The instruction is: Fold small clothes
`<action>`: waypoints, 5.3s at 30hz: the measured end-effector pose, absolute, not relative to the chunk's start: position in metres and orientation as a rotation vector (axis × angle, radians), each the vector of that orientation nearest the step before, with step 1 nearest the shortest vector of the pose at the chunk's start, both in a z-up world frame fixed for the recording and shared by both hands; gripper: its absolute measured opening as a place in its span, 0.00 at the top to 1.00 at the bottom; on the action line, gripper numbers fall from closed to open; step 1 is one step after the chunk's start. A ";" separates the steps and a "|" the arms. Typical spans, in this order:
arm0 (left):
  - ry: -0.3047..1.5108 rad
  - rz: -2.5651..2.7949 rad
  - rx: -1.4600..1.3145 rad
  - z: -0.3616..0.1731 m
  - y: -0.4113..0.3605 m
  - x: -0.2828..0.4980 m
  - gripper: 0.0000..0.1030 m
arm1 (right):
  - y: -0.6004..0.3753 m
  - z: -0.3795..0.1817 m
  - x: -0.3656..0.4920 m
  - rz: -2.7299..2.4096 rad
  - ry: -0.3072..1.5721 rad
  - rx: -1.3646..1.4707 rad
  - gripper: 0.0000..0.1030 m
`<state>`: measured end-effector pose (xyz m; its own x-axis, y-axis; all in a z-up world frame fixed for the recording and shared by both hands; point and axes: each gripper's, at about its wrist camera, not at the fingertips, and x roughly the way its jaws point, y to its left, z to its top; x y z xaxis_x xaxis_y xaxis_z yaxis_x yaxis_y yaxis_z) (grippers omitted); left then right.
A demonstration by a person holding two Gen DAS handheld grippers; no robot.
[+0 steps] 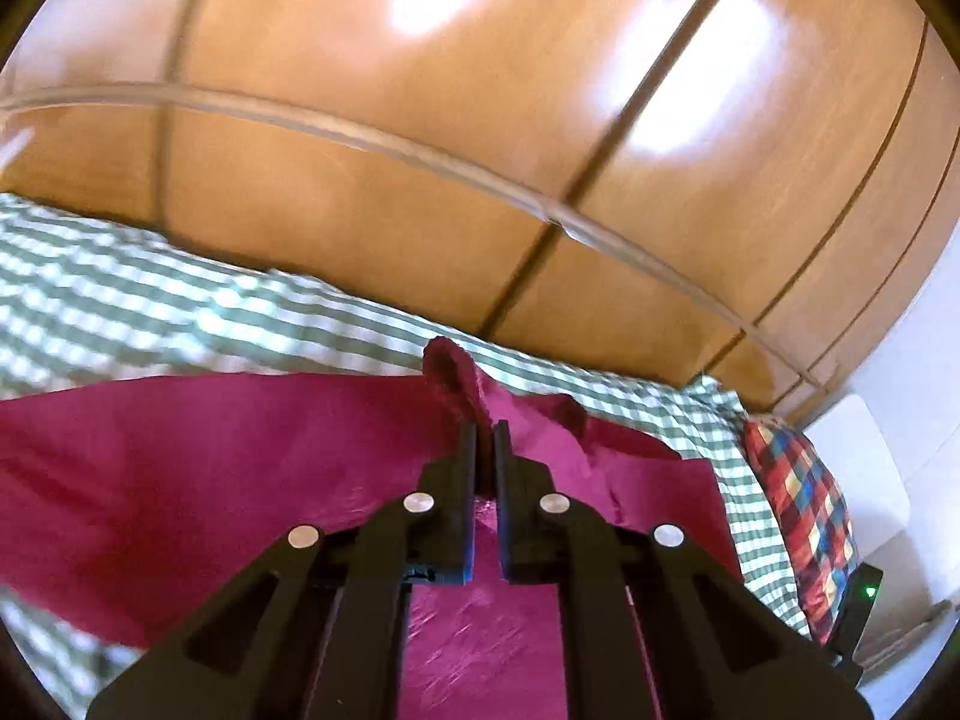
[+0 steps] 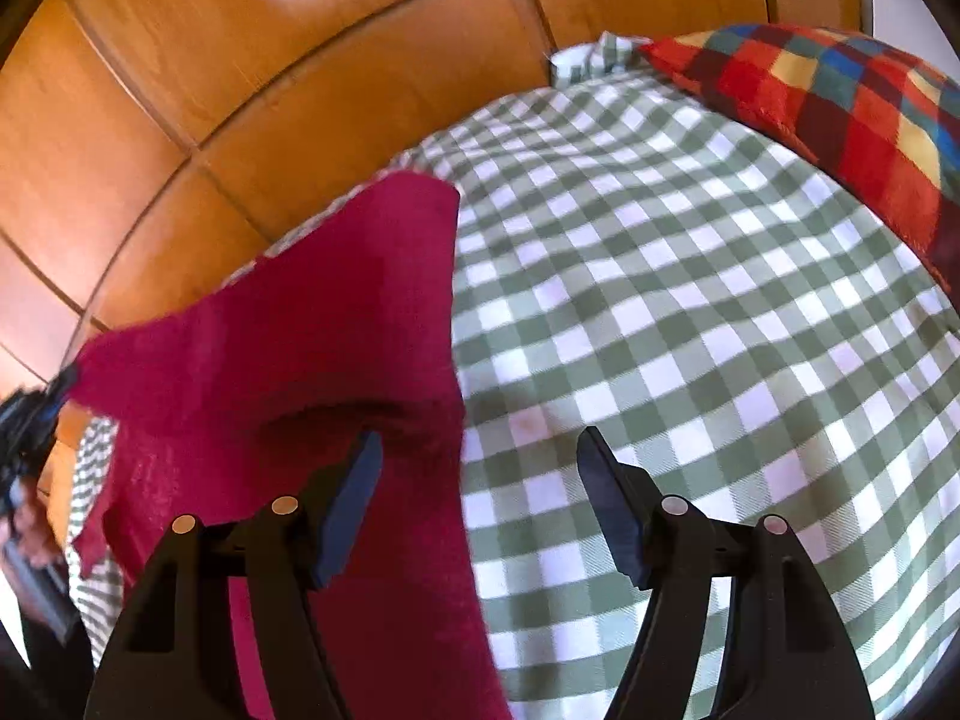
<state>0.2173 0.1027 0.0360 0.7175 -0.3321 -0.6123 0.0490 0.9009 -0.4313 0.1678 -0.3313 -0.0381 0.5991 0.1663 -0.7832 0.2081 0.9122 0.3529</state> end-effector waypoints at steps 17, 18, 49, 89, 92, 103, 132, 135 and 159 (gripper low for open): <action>0.803 0.018 -0.214 -0.018 0.124 0.210 0.95 | -0.257 -0.051 0.261 0.039 1.011 0.191 0.48; 0.840 0.015 -0.204 -0.027 0.122 0.215 0.95 | -0.252 -0.057 0.260 0.030 0.981 0.143 0.47; 0.725 0.550 -0.920 -0.062 0.421 0.034 0.59 | -0.250 -0.064 0.249 -0.121 0.920 0.106 0.06; 0.801 -0.087 -0.306 -0.002 0.094 0.160 0.88 | -0.252 -0.061 0.243 -0.146 0.903 0.119 0.04; 0.835 -0.088 -0.234 -0.018 0.077 0.157 0.77 | -0.256 -0.053 0.238 -0.180 0.885 0.119 0.04; 0.807 0.005 -0.407 -0.043 0.135 0.094 0.64 | -0.202 -0.004 0.204 0.153 0.836 0.206 0.23; 0.805 -0.017 -0.499 -0.077 0.145 0.091 0.64 | -0.166 0.053 0.256 0.241 0.806 0.110 0.93; 0.807 -0.014 -0.493 -0.076 0.144 0.092 0.64 | -0.204 0.027 0.265 0.154 0.870 0.154 0.93; 0.926 -0.022 -0.272 -0.051 0.106 0.173 0.56 | -0.272 -0.046 0.263 0.108 1.018 0.282 0.93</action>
<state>0.1728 0.1059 -0.0513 0.6029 -0.1353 -0.7862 -0.0979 0.9655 -0.2412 0.2628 -0.2722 -0.0460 0.5231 0.2192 -0.8236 0.0423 0.9585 0.2820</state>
